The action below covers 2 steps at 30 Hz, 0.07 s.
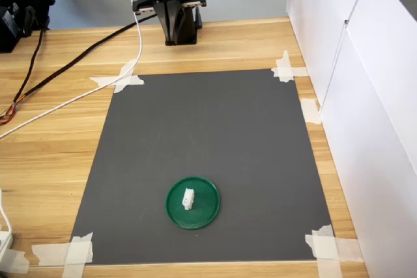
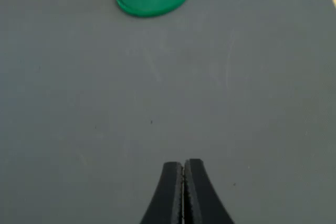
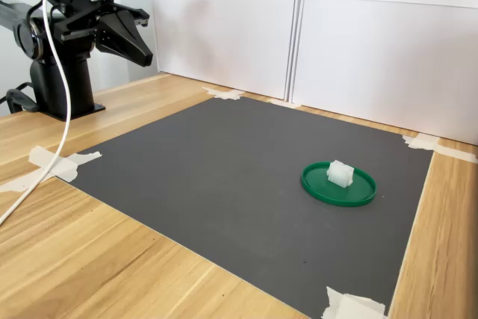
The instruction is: Grasp a white terminal and put it in the green lid.
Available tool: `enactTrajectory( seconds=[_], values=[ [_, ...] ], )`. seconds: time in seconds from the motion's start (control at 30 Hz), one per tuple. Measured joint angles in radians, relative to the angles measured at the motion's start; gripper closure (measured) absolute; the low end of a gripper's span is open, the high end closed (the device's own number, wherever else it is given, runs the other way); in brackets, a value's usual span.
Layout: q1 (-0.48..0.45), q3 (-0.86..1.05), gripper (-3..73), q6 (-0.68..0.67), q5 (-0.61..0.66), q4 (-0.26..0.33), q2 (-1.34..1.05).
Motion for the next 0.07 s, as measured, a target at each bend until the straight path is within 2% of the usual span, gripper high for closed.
enactTrajectory(
  seconds=[0.07],
  values=[
    [0.0,0.0,71.6,0.0,0.001,-0.005,-0.019]
  ],
)
